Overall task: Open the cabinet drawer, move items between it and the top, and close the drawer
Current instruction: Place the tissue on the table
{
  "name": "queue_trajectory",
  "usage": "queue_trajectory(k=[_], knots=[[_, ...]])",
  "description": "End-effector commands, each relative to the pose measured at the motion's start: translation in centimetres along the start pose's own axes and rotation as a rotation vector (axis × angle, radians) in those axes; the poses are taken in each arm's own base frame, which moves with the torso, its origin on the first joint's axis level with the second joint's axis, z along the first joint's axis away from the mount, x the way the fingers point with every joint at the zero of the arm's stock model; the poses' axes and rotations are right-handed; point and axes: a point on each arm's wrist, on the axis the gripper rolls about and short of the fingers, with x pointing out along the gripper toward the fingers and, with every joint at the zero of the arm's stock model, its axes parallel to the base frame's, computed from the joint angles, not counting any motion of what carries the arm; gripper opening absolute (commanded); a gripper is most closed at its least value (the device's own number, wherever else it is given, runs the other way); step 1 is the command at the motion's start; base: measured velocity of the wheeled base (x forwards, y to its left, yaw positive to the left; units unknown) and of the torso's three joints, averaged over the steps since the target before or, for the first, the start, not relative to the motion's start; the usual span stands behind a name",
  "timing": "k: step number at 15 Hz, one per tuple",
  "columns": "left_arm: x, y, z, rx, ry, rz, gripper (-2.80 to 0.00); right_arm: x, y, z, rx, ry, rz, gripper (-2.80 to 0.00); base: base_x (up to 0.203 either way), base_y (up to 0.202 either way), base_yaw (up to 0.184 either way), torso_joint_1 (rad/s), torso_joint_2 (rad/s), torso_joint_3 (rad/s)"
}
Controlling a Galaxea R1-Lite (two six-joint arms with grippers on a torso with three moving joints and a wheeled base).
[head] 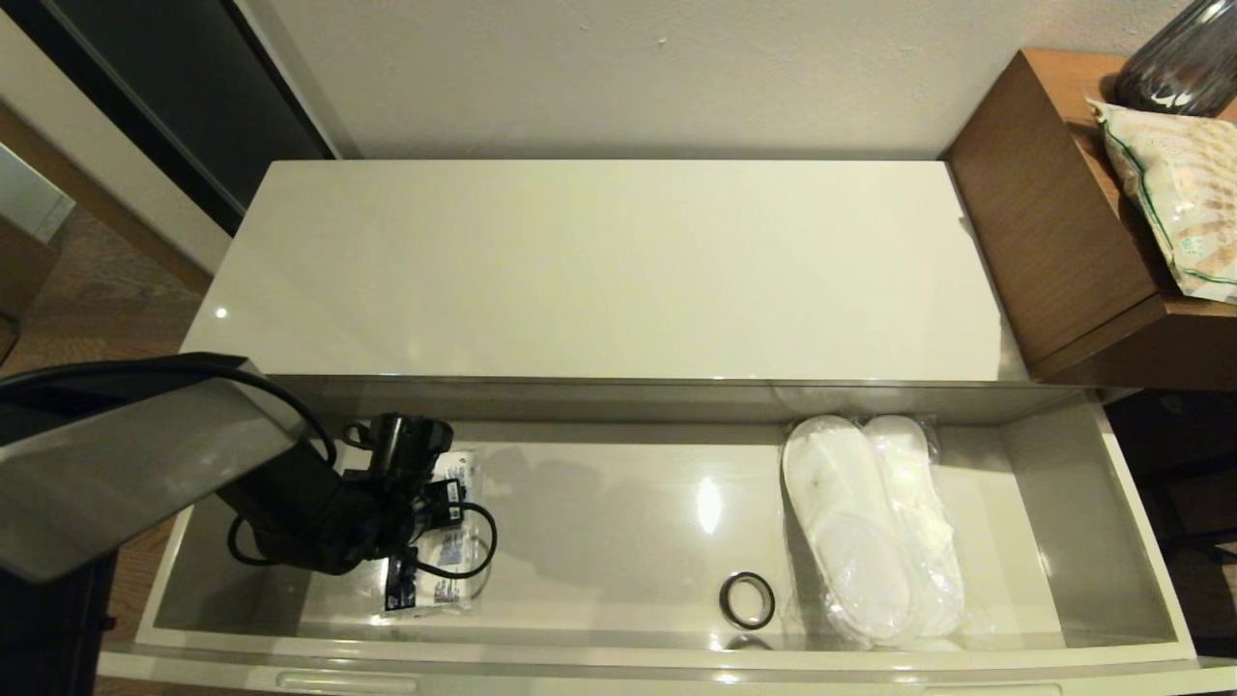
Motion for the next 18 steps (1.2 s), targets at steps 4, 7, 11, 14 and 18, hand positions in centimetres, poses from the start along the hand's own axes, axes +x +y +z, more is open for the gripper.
queue_trajectory(k=[4, 7, 11, 14, 18], knots=[[1.0, -0.1, -0.8, 0.006, 0.021, 0.011, 0.00, 0.0, 0.0, 0.0, 0.002, 0.001, 0.000, -2.80, 0.000, 0.000, 0.000, 0.000, 0.00, 0.000], [2.1, -0.4, -1.3, 0.002, 0.034, 0.017, 0.00, 0.0, 0.0, 0.0, 0.000, 0.001, 0.000, -2.80, 0.000, 0.000, 0.000, 0.000, 0.00, 0.000], [2.5, -0.4, -1.4, 0.010, 0.039, 0.021, 0.00, 0.0, 0.0, 0.0, 0.000, 0.001, 0.000, -2.80, 0.000, 0.000, 0.000, 0.000, 0.00, 0.000], [3.4, -0.6, -1.7, 0.013, 0.044, 0.024, 0.00, 0.0, 0.0, 0.0, 0.000, -0.004, 0.000, -2.80, 0.000, 0.000, 0.000, 0.000, 0.00, 0.000], [4.2, -0.8, -2.3, 0.019, 0.058, 0.027, 0.00, 0.0, 0.0, 0.0, 0.000, -0.005, 0.000, -2.80, 0.000, 0.000, 0.000, 0.000, 0.00, 0.000]])
